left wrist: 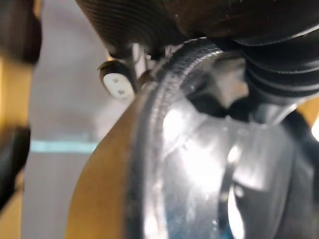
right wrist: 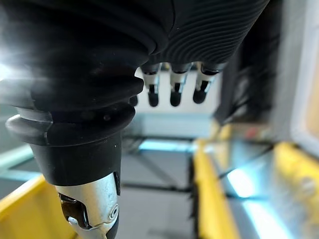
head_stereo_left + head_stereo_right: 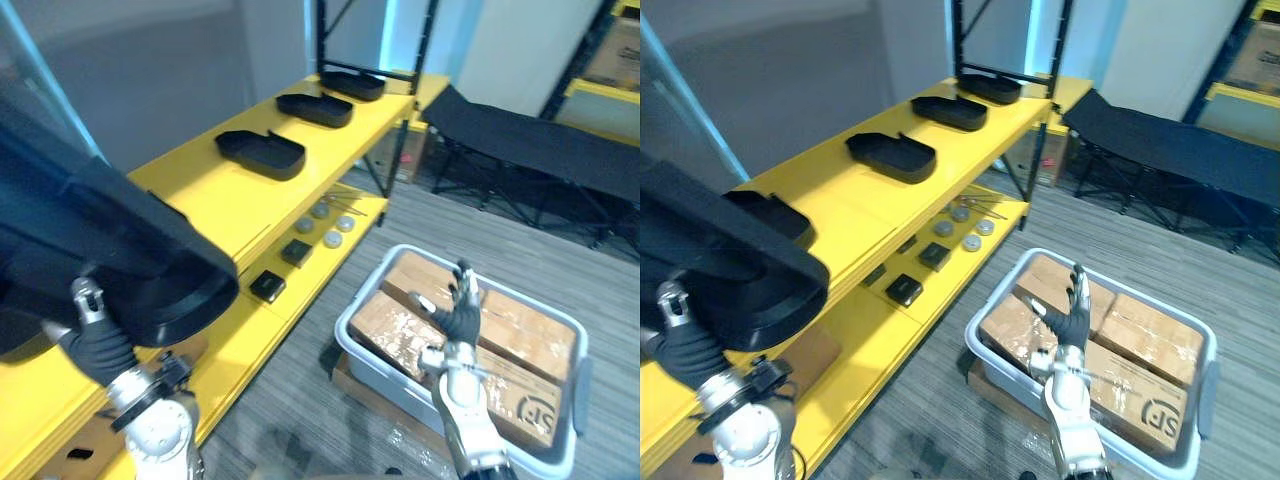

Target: Walk over and take plastic housings, then place them on the shelf

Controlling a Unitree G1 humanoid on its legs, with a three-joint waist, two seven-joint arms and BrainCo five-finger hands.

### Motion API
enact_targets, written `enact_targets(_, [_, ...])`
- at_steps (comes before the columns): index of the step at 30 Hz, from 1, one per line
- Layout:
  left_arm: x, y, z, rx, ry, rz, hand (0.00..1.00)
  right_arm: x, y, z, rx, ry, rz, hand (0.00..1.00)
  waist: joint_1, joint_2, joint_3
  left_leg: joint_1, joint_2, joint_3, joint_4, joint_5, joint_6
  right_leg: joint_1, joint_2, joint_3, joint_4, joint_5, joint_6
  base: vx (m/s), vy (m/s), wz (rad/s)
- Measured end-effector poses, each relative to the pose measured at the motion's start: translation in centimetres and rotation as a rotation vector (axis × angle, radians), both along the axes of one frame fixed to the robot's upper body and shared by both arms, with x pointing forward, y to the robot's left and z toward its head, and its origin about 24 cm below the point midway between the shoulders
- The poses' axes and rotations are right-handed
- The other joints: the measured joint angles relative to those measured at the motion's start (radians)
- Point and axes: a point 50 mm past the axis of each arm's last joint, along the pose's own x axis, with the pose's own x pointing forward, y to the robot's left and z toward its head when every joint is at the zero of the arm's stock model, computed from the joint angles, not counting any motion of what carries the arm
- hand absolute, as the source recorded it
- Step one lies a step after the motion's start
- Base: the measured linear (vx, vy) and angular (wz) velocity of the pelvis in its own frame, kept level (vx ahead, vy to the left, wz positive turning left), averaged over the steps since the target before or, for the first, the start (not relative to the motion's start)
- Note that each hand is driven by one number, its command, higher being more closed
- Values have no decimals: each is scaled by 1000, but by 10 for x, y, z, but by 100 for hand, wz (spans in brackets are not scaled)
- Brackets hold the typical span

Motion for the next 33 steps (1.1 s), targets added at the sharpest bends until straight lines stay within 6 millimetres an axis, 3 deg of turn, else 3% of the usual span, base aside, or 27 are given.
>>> enact_targets(2, [2,0,1,11,-1,-24,100,0,-4,7,20,-32,-16,0,-5,-6,4,-21,-9,-56,-13,6,10,-5,-5,26,44,-42,19,7,56,85])
enact_targets(5, [5,0,5,65,5,-90,100,-11,-20,7,23,-31,-63,0,-41,-41,10,-28,-35,-169,-33,31,2,-2,-12,129,152,-171,27,98,54,109])
enact_targets(8, [5,-1,3,44,13,-121,100,-23,-35,-2,10,12,-103,0,-47,-38,18,-39,-30,-228,-35,52,-26,13,-11,44,210,-220,14,77,-95,94])
enact_targets(9, [7,-4,3,46,12,-144,100,-32,-44,-9,12,45,-143,0,-65,-24,20,-67,-19,-202,-38,54,-1,20,-19,-11,209,-223,12,38,-11,140])
enact_targets(12, [21,-19,0,46,-11,-297,100,-58,-73,-19,4,98,-277,0,-125,23,55,-121,98,158,-9,92,46,83,-40,-162,226,-223,10,27,36,158])
enact_targets(13, [24,-24,0,41,-11,-326,100,-61,-78,-19,-1,98,-297,0,-132,38,58,-122,115,213,0,124,49,95,-45,-178,234,-224,10,55,113,126])
enact_targets(14, [29,-33,-2,31,-15,-382,100,-63,-84,-16,-10,85,-318,0,-134,56,64,-114,110,254,-1,164,6,102,-61,-175,256,-229,14,48,153,60])
enact_targets(17, [32,-36,1,30,-31,-394,100,-51,-66,-11,14,47,-237,0,-124,47,90,-123,82,267,22,146,21,79,-101,-143,276,-229,14,-5,147,4])
enact_targets(19, [32,-34,-1,22,-21,-372,100,-45,-52,-7,44,9,-194,0,-111,32,113,-164,93,279,117,90,21,68,-102,-117,279,-240,19,-53,129,-28])
enact_targets(20, [33,-33,-3,18,-10,-363,100,-45,-48,-5,53,-12,-183,0,-105,25,129,-189,101,279,189,48,22,73,-104,-110,283,-267,22,-56,104,-20])
enact_targets(22, [34,-31,-11,13,34,-358,100,-46,-43,-3,61,-30,-166,0,-108,24,159,-239,116,265,358,-53,29,83,-124,-105,336,-345,71,-77,173,0])
enact_targets(23, [33,-31,-13,16,41,-359,100,-46,-43,-4,67,-26,-170,0,-105,20,161,-238,109,264,371,-68,32,87,-133,-106,346,-356,72,-31,205,17])
enact_targets(25, [34,-31,-11,28,40,-369,100,-47,-40,-6,87,-23,-188,0,-98,-8,166,-233,73,267,384,-89,47,98,-166,-106,354,-391,33,63,157,21])
enact_targets(26, [34,-32,-10,38,38,-379,100,-48,-40,-8,96,-18,-194,0,-100,-20,165,-221,55,283,402,-108,80,111,-186,-106,356,-400,-3,173,197,24])
enact_targets(27, [35,-32,-10,50,35,-394,100,-51,-42,-10,81,-4,-196,0,-103,1,167,-200,42,292,405,-142,81,71,-209,-60,516,-361,-60,221,273,46])
enact_targets(28, [36,-33,-8,74,35,-400,100,-54,-39,-15,83,16,-192,0,-106,1,164,-172,17,272,371,-146,82,-18,-242,10,691,-274,-90,198,208,42])
enact_targets(29, [36,-33,-6,97,35,-399,100,-53,-38,-16,79,20,-191,0,-109,-4,166,-148,11,270,341,-139,89,-57,-249,45,752,-220,-93,219,173,39])
enact_targets(30, [37,-33,-1,132,24,-397,100,-53,-35,-15,68,15,-179,0,-108,-4,162,-119,8,258,289,-123,109,-110,-234,89,833,-198,-79,266,83,28])
enact_targets(31, [41,-33,5,152,-1,-400,100,-51,-33,-11,63,-13,-167,0,-109,-4,160,-92,9,242,240,-102,111,-143,-185,111,851,-274,-63,272,61,37])
enact_targets(33, [45,-32,12,163,-40,-389,100,-50,-35,-4,43,-57,-163,0,-123,-4,159,-54,9,210,171,-74,104,-167,-104,107,789,-339,-62,274,14,51])
